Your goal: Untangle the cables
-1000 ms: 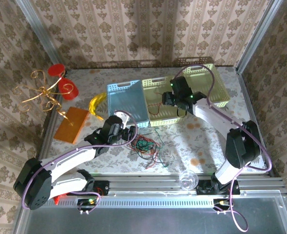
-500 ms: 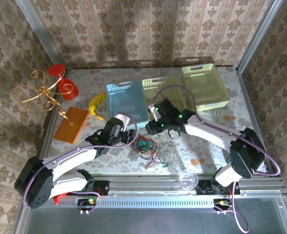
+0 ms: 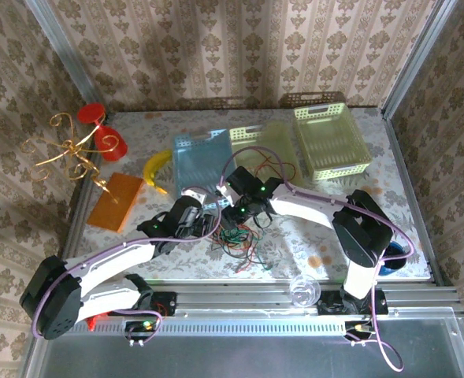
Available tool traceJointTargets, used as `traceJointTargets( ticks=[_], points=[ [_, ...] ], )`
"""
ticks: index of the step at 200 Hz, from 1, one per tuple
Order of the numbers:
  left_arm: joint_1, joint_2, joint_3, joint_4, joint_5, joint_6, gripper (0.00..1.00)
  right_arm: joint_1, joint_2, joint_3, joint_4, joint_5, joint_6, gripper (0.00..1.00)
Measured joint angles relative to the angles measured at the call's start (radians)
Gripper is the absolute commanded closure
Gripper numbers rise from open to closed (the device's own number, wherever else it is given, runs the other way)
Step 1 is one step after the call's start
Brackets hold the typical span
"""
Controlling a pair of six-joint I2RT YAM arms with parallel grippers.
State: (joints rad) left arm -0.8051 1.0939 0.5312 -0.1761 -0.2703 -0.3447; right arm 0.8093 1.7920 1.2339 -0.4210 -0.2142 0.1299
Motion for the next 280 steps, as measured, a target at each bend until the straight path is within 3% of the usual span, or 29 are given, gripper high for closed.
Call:
traceJointTargets(
  ticks=[62, 100, 171, 280],
  points=[
    [-0.058, 0.032, 0.002, 0.026, 0.098, 0.061, 0.27, -0.015, -0.110, -0.141, -0.026, 0.031, 0.003, 0.45],
    [-0.090, 0.140, 0.040, 0.050, 0.127, 0.120, 0.27, -0.059, -0.203, -0.243, -0.031, 0.047, 0.032, 0.55],
    [-0.116, 0.210, 0.051, 0.102, 0.131, 0.144, 0.27, -0.109, -0.179, -0.274, 0.009, 0.042, 0.082, 0.67],
    [-0.125, 0.215, 0.051, 0.110, 0.113, 0.143, 0.27, -0.111, -0.107, -0.278, 0.013, 0.018, 0.083, 0.67]
  ],
)
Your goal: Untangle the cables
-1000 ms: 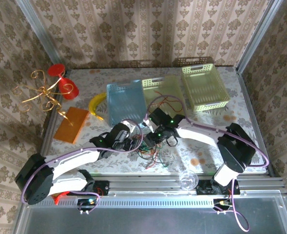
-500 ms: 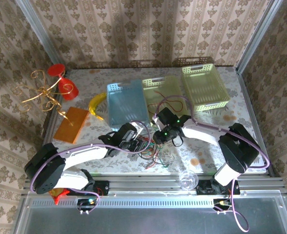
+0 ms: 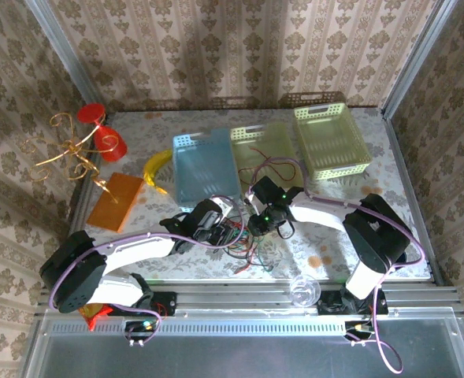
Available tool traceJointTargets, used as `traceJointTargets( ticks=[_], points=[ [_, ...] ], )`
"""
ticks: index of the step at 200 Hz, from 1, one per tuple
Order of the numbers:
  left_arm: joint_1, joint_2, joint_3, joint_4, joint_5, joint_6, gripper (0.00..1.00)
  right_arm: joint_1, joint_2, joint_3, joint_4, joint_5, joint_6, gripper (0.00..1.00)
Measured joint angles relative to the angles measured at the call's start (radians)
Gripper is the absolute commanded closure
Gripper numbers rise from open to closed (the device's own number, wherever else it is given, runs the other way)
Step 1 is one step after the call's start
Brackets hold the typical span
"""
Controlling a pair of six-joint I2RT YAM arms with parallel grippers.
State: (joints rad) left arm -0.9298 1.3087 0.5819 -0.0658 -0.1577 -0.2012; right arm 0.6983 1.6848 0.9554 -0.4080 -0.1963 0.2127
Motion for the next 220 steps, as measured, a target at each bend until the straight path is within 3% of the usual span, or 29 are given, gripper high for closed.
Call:
traceJointTargets(
  ticks=[109, 160, 188, 220],
  points=[
    [-0.004, 0.030, -0.006, 0.029, -0.034, -0.007, 0.31, 0.000, -0.026, -0.018, -0.007, -0.014, 0.003, 0.62],
    [-0.007, 0.056, -0.013, 0.047, -0.054, -0.031, 0.57, -0.007, -0.155, -0.029, -0.011, 0.016, 0.003, 0.61],
    [-0.007, 0.090, -0.013, 0.063, -0.067, -0.049, 0.70, -0.009, -0.156, -0.033, -0.014, 0.004, 0.002, 0.61],
    [-0.008, 0.113, -0.013, 0.078, -0.076, -0.061, 0.79, -0.008, -0.117, -0.040, -0.019, -0.040, -0.001, 0.61]
  ],
)
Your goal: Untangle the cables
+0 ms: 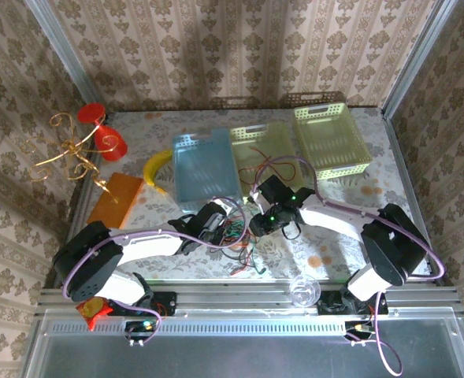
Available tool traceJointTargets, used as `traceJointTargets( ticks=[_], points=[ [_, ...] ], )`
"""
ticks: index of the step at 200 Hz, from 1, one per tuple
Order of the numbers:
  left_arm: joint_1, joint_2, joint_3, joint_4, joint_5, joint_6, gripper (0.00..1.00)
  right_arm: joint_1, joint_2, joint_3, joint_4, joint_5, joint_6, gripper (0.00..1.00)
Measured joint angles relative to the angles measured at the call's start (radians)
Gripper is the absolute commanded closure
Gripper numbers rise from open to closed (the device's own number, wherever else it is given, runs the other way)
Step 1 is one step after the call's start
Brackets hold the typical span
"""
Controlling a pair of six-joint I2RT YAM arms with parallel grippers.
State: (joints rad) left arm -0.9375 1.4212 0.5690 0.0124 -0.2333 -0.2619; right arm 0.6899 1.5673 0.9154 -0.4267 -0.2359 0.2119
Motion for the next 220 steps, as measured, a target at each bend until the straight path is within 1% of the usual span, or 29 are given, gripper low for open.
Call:
traceJointTargets(
  ticks=[10, 50, 77, 94, 124, 163, 220],
  points=[
    [0.000, 0.003, 0.000, 0.003, 0.000, -0.002, 0.82, 0.000, 0.019, 0.000, 0.000, -0.014, 0.000, 0.61],
    [-0.005, 0.005, 0.000, 0.004, -0.002, -0.004, 0.87, 0.002, 0.076, 0.000, -0.004, -0.059, -0.011, 0.65],
    [-0.005, 0.006, 0.001, 0.004, -0.003, -0.003, 0.87, 0.002, 0.099, 0.013, -0.016, -0.077, -0.027, 0.68],
    [-0.005, 0.006, 0.001, 0.003, -0.003, -0.003, 0.87, 0.003, 0.109, 0.026, -0.019, -0.085, -0.031, 0.68],
    [-0.005, 0.006, 0.001, 0.003, -0.004, -0.003, 0.87, 0.014, 0.110, 0.028, -0.019, -0.077, -0.033, 0.67],
    [-0.005, 0.006, 0.001, 0.003, -0.004, -0.004, 0.87, 0.040, 0.107, 0.032, -0.025, -0.029, -0.053, 0.67],
    [-0.005, 0.013, 0.001, 0.008, -0.008, -0.004, 0.86, 0.043, 0.108, 0.034, -0.027, -0.010, -0.060, 0.67]
  ],
)
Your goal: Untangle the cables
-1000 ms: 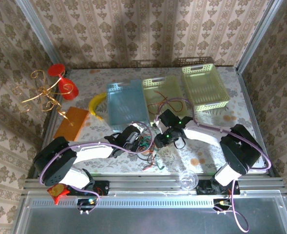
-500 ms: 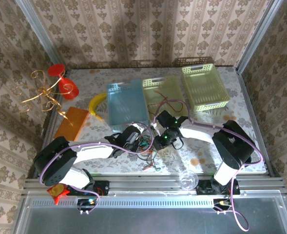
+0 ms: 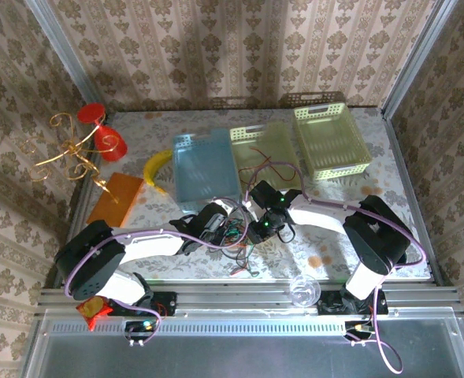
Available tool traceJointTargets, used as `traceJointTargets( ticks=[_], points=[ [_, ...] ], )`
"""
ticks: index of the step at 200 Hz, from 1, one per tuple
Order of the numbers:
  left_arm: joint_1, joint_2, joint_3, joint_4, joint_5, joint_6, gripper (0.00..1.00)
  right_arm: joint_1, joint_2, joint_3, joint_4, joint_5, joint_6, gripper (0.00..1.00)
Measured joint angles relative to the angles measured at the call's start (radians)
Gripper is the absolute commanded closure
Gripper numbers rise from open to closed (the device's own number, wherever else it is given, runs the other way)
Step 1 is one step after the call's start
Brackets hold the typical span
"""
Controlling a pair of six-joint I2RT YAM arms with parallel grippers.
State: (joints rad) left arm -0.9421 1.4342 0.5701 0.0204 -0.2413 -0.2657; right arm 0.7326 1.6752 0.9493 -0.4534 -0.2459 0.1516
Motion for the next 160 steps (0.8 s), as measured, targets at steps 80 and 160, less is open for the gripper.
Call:
traceJointTargets(
  ticks=[80, 160],
  points=[
    [0.000, 0.000, 0.000, 0.000, -0.018, 0.000, 0.73, 0.013, 0.025, 0.011, 0.001, 0.061, 0.006, 0.95],
    [0.000, 0.021, 0.003, 0.021, -0.037, -0.001, 0.64, -0.043, -0.151, -0.004, 0.002, 0.185, 0.017, 1.00]
  ],
)
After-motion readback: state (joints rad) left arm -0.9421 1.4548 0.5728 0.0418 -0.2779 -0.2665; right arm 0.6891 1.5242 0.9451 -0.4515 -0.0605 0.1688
